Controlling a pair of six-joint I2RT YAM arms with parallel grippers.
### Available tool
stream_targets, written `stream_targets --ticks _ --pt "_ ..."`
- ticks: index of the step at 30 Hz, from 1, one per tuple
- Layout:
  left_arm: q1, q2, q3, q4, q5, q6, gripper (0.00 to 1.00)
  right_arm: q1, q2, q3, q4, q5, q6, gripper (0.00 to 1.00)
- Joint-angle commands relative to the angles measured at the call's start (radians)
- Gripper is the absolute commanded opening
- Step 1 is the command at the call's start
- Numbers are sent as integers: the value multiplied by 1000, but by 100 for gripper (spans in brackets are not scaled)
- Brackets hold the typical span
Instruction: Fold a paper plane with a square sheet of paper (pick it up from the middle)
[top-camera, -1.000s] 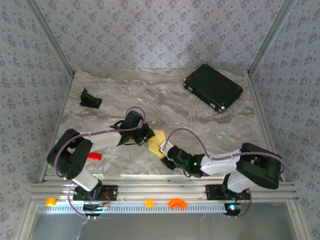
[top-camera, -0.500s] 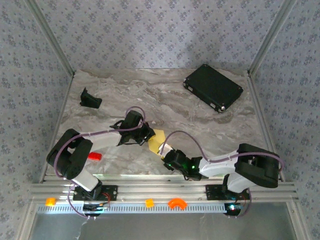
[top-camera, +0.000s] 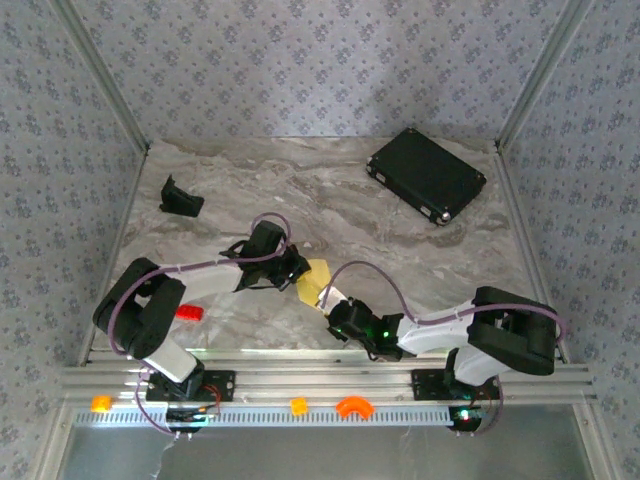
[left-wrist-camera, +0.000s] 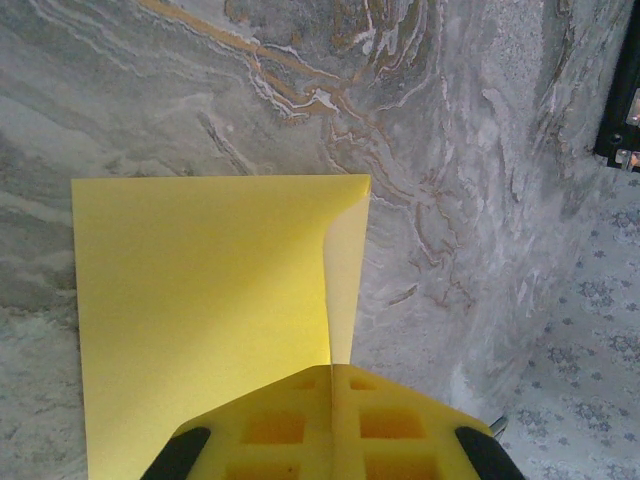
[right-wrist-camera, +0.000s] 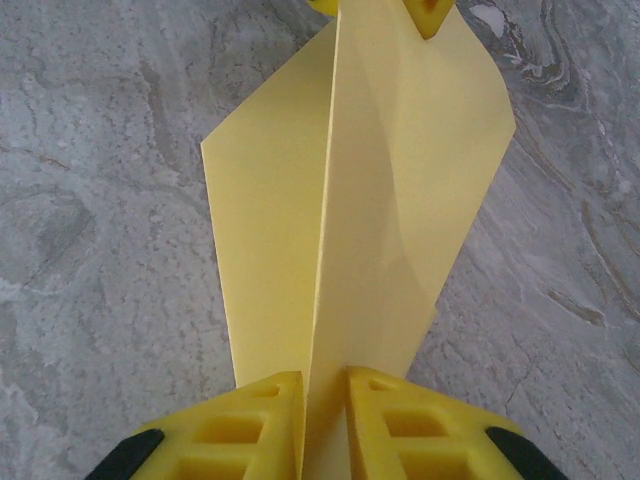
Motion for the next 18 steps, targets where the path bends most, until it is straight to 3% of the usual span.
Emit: stream_targets --ticks 1,8,13,18 --pt "5 -10 5 -9 14 1 0 2 1 2 10 28 39 18" --pt "6 -11 5 -10 12 -1 0 -9 -4 -5 3 22 77 11" --pt "6 -10 9 -12 14 1 0 -17 -4 -5 -18 38 96 18" --pt "6 -9 8 -14 13 1 0 -21 -4 -8 -2 24 95 11"
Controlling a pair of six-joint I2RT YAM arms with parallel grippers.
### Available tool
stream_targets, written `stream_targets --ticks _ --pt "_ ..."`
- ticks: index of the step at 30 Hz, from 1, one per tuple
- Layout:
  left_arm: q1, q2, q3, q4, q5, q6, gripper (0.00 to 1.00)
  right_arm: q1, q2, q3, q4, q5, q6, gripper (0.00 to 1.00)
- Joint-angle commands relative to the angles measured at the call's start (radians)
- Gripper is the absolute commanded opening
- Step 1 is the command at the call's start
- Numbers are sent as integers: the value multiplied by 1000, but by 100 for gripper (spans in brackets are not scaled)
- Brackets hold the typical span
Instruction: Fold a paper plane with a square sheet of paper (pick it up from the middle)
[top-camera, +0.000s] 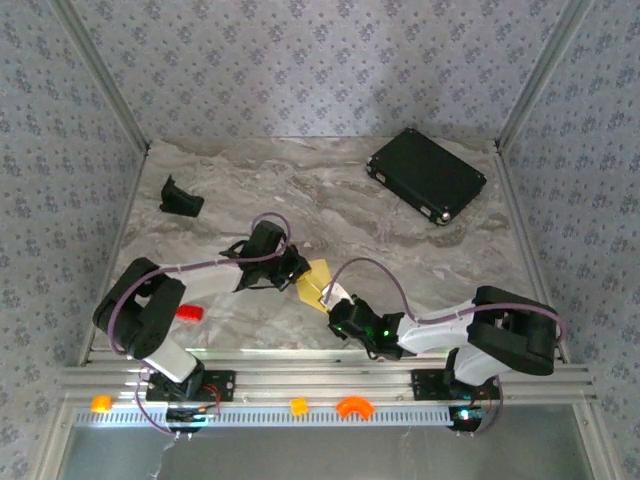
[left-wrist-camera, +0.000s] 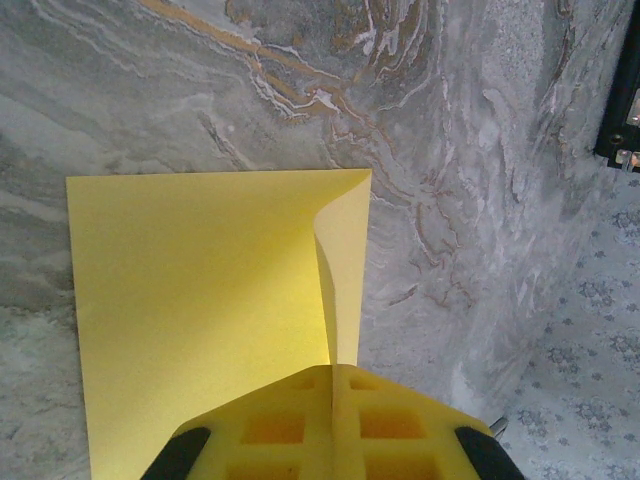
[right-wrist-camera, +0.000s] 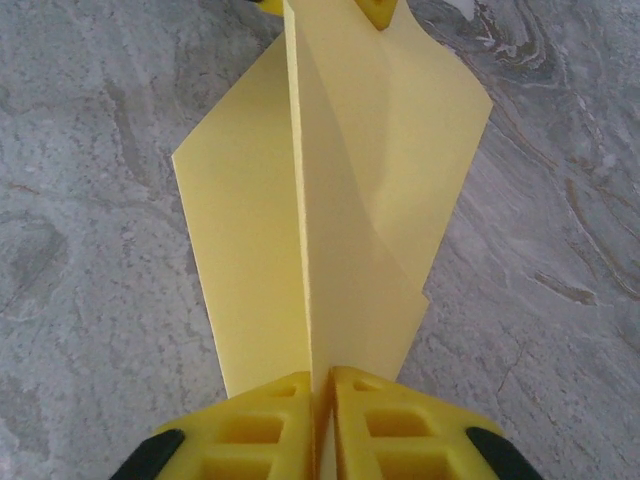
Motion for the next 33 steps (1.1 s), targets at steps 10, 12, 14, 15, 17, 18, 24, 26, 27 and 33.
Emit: stream_targets --ticks 10,12,14,15,17,18,24,26,27,33 --pt "5 -9 11 -16 13 0 0 -10 -3 -9 -5 28 38 17" --pt "6 -10 12 -16 13 1 0 -11 -2 -9 -6 28 37 18" --pt "6 -7 14 -17 15 1 0 -13 0 -9 -4 30 36 18" --pt "6 -8 14 -17 14 2 0 -13 -1 -9 0 30 33 17" --pt "5 -7 15 -18 15 2 0 -14 0 -11 3 25 33 16" --pt "5 -6 16 -17 15 1 0 -15 1 -9 3 24 33 15" --pt "6 -4 18 -19 15 4 0 -16 7 -8 5 20 33 17" --pt "5 -2 21 -20 18 4 0 -18 8 -6 3 18 33 18" --pt "5 -1 18 -19 18 4 0 -18 9 -6 4 18 32 18" --pt "6 -6 18 -21 18 4 0 -20 10 -5 8 10 28 18"
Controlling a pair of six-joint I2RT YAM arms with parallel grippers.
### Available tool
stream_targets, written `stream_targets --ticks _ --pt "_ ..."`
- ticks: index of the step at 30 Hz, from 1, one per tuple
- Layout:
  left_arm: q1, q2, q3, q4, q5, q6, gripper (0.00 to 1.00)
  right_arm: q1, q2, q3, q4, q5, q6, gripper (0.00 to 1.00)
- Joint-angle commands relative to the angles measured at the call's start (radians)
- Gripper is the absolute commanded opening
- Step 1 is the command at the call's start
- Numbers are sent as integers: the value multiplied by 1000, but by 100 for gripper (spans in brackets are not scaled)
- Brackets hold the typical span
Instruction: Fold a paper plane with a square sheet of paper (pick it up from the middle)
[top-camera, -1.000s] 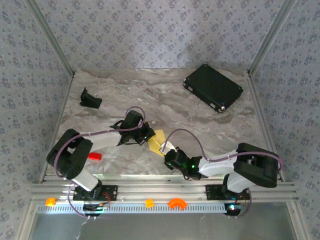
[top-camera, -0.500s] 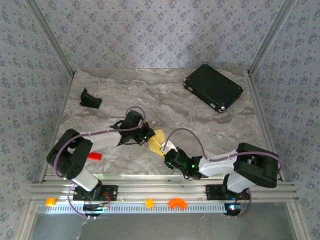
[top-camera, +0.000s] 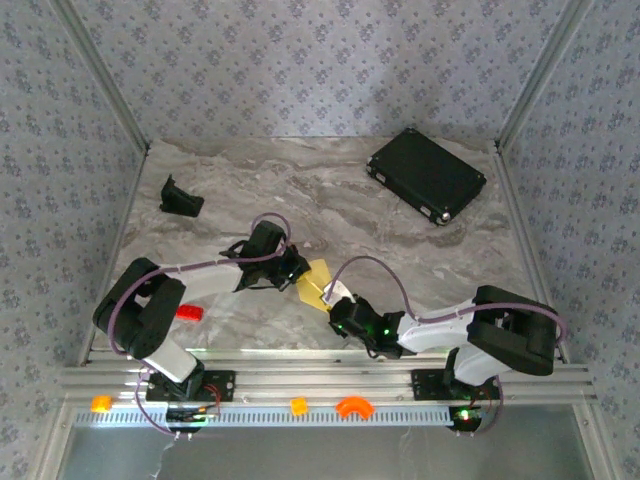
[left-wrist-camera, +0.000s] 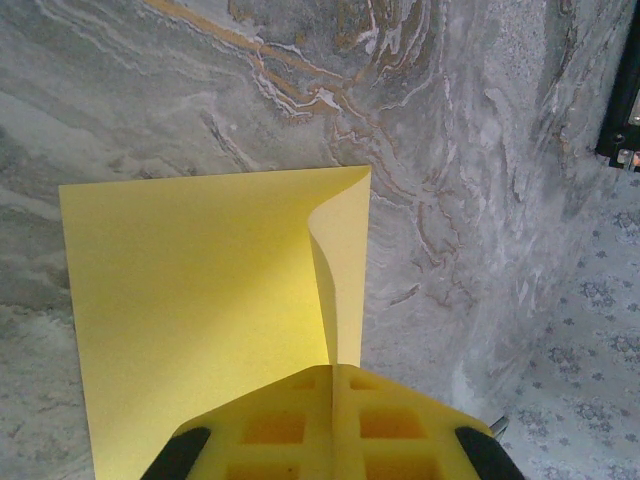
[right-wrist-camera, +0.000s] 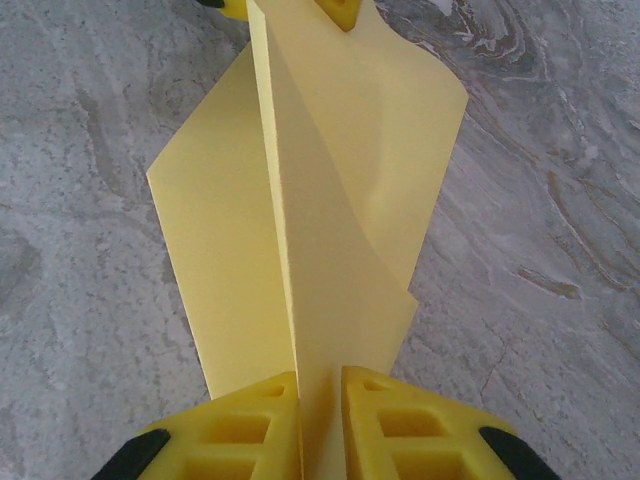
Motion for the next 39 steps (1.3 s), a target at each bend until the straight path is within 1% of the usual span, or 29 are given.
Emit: stream_targets --ticks 1,7,12,18,23,30,39 --pt "6 -8 17 -18 17 4 0 -6 11 -3 7 6 8 18" --pt "5 -10 16 -19 16 4 0 -7 20 2 8 3 4 19" --pt "6 -11 14 -22 17 7 0 -5 18 0 19 2 1 12" --pt "5 -13 9 -24 11 7 0 -6 13 0 21 -14 7 12" --pt "5 -14 8 -27 10 6 0 -9 11 -1 24 -20 13 17" --pt "5 -12 11 -27 11 6 0 -9 0 -10 44 -11 11 18" --pt "5 -9 11 -29 10 7 0 -8 11 -11 37 -27 16 10"
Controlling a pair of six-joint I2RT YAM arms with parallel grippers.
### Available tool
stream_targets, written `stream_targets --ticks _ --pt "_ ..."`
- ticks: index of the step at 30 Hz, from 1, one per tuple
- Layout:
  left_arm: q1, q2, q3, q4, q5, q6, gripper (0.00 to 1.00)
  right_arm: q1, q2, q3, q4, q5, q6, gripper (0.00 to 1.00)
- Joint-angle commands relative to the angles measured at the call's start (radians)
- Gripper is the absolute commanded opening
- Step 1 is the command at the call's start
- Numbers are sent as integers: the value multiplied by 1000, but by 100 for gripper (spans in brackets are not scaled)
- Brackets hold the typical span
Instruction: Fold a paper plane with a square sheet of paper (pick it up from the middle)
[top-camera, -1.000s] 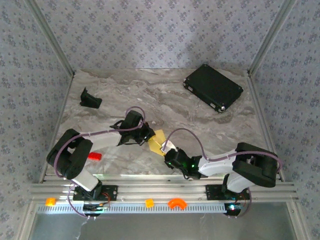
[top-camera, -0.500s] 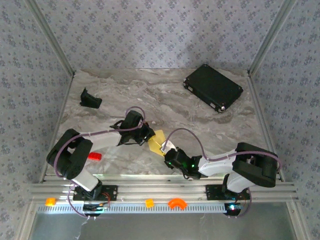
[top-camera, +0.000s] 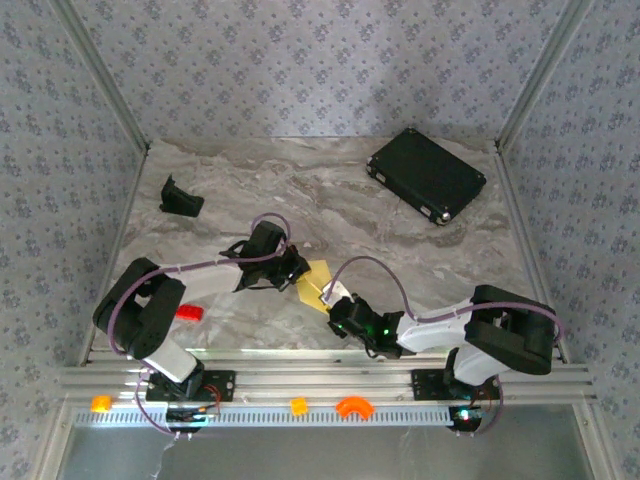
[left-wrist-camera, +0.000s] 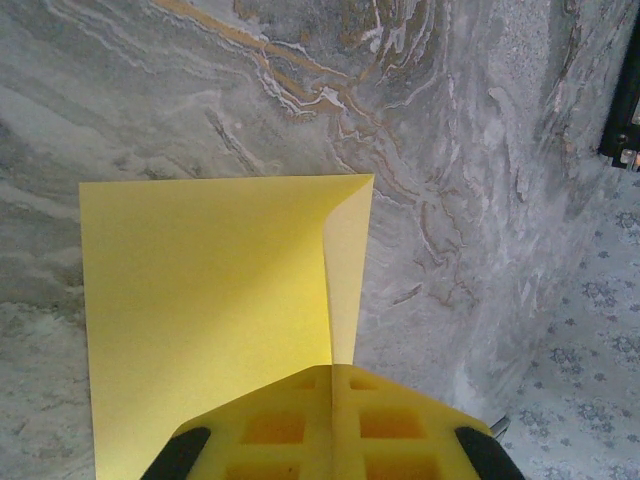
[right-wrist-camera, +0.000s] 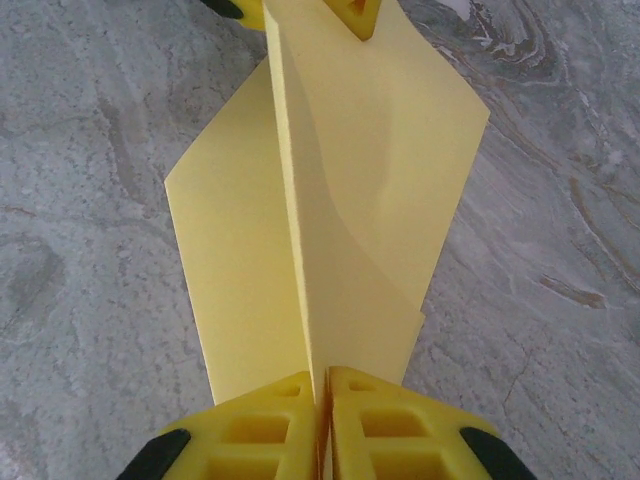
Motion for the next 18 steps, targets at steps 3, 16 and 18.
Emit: stream_targets --ticks 3,16,18 --pt "5 -11 15 -26 9 6 0 -8 3 -5 -4 -8 23 8" --pt "33 -57 20 -92 -18 38 35 -56 17 -3 -7 -134 124 0" --pt "48 -94 18 -137 -45 54 50 -80 22 -9 11 -187 161 0"
